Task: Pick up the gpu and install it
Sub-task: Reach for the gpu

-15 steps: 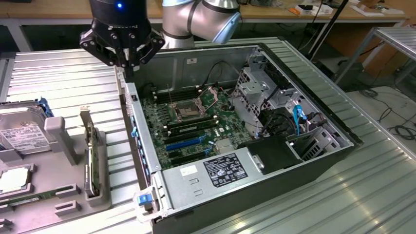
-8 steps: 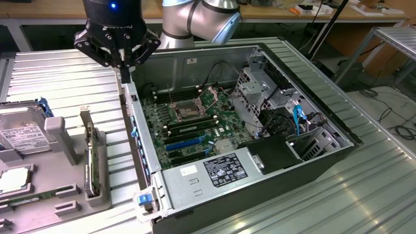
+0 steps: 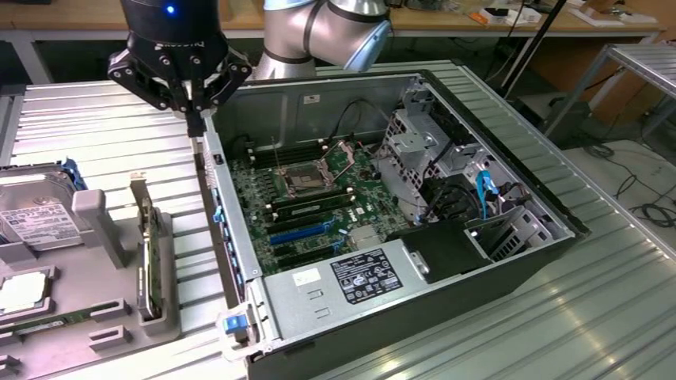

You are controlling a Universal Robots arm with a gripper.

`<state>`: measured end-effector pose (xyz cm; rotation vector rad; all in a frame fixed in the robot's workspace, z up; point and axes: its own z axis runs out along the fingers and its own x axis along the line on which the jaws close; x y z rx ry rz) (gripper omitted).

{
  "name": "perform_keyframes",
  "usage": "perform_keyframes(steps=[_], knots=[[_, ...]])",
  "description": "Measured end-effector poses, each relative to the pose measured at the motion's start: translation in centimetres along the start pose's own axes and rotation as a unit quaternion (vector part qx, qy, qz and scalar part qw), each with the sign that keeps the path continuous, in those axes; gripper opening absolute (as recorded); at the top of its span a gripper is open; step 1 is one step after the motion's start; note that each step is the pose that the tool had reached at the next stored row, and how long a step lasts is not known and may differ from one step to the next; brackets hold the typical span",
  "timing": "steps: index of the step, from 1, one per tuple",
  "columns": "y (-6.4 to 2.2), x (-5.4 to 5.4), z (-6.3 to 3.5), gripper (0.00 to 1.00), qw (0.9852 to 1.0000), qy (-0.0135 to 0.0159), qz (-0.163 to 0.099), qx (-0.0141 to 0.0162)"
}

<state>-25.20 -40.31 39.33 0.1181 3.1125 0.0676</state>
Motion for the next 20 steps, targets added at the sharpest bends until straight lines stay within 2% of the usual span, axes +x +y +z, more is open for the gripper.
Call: perform_keyframes(steps=[6,20], knots=[[-0.07,0.5,-0.02,0.11,1.0,0.0,0.0,0.0],[-0.38,2.6,-0.08,0.11,1.0,0.0,0.0,0.0]])
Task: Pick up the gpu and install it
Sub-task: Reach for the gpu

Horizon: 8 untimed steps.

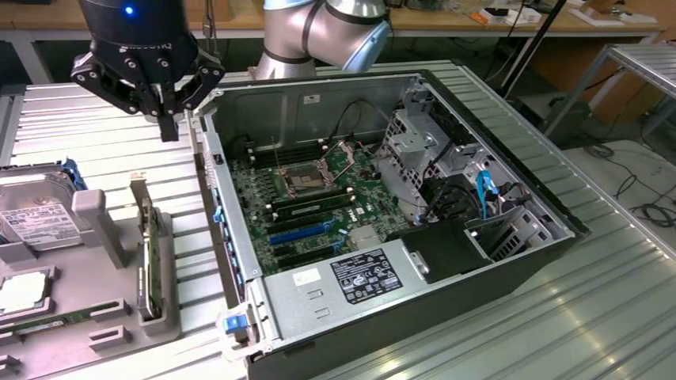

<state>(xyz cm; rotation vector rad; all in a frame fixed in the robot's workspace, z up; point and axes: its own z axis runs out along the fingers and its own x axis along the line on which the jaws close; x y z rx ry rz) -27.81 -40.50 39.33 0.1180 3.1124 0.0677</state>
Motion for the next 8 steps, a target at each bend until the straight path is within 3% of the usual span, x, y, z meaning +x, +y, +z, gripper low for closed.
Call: perform_keyframes(steps=[8], knots=[[-0.16,1.12,-0.04,0.11,1.0,0.0,0.0,0.0]])
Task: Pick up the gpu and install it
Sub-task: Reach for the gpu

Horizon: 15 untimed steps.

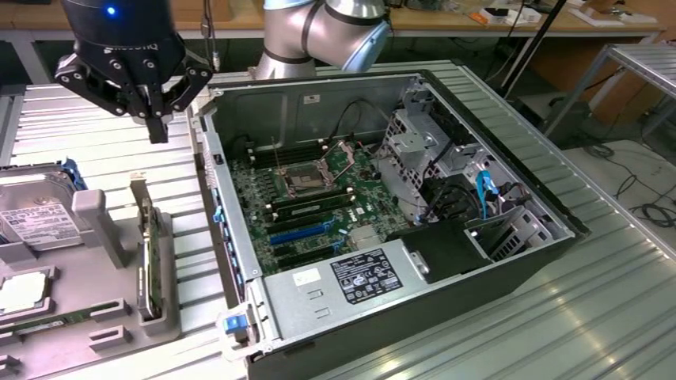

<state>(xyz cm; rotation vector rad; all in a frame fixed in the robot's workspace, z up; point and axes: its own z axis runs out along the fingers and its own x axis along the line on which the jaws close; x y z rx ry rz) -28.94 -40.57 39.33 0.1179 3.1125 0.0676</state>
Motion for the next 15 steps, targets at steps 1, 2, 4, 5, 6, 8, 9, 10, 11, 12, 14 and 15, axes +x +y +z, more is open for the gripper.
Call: perform_keyframes(steps=[1,2,4,5,6,8,9,10,11,12,14,15], knots=[[-0.02,0.2,-0.01,0.11,1.0,0.0,0.0,0.0],[-0.04,0.3,-0.01,0.11,1.0,0.0,0.0,0.0],[-0.08,0.6,-0.01,0.11,1.0,0.0,0.0,0.0],[-0.09,0.7,-0.02,0.11,1.0,0.0,0.0,0.0],[-0.11,0.8,-0.02,0.11,1.0,0.0,0.0,0.0],[-0.15,1.2,-0.03,0.11,1.0,0.0,0.0,0.0],[-0.17,1.3,-0.04,0.11,1.0,0.0,0.0,0.0],[-0.19,1.4,-0.04,0.11,1.0,0.0,0.0,0.0],[-0.22,1.6,-0.05,0.11,1.0,0.0,0.0,0.0],[-0.24,1.8,-0.05,0.11,1.0,-0.0001,0.0,0.0],[-0.29,2.2,-0.06,0.11,1.0,0.0,0.0,0.0],[-0.31,2.3,-0.07,0.11,1.0,0.0,0.0,0.0]])
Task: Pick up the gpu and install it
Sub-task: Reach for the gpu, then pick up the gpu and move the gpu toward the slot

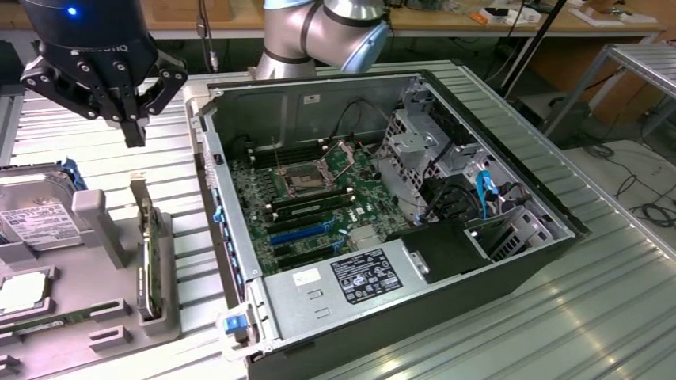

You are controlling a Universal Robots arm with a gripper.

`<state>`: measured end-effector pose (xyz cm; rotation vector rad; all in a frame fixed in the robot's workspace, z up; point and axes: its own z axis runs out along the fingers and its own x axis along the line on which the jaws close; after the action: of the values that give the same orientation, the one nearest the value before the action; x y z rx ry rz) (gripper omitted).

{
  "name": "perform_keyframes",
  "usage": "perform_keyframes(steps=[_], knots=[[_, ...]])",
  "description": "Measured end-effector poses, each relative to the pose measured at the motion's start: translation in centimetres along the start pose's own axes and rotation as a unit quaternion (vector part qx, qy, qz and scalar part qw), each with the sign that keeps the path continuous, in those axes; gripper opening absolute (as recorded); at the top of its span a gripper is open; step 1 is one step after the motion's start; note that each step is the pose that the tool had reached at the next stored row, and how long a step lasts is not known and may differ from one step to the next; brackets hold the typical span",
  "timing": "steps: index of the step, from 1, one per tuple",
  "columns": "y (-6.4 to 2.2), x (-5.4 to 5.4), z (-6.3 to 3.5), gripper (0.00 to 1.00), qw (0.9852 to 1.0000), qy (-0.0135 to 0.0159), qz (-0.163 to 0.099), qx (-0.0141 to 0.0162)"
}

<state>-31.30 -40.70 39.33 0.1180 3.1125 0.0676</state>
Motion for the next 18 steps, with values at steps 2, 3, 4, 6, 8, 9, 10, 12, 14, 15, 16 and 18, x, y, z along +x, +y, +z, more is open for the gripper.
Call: perform_keyframes(steps=[2,3,4,6,8,9,10,12,14,15,16,18], knots=[[-0.05,0.3,-0.01,0.11,1.0,0.0,0.0,0.0],[-0.08,0.5,-0.02,0.11,1.0,0.0,0.0,0.0],[-0.1,0.7,-0.02,0.11,1.0,0.0,0.0,0.0],[-0.16,1.0,-0.03,0.11,1.0,0.0,0.0,0.0],[-0.2,1.3,-0.04,0.11,1.0,0.0,0.0,0.0],[-0.22,1.4,-0.04,0.11,1.0,0.0,0.0,0.0],[-0.24,1.5,-0.05,0.11,1.0,0.0,0.0,0.0],[-0.23,1.5,-0.05,0.11,1.0,0.0,0.0,0.0],[-0.23,1.5,-0.05,0.11,1.0,0.0,0.0,0.0],[-0.23,1.5,-0.05,0.11,1.0,0.0,0.0,0.0],[-0.23,1.5,-0.05,0.11,1.0,0.0,0.0,0.0],[-0.24,1.5,-0.03,0.11,1.0,0.0,0.0,0.0]])
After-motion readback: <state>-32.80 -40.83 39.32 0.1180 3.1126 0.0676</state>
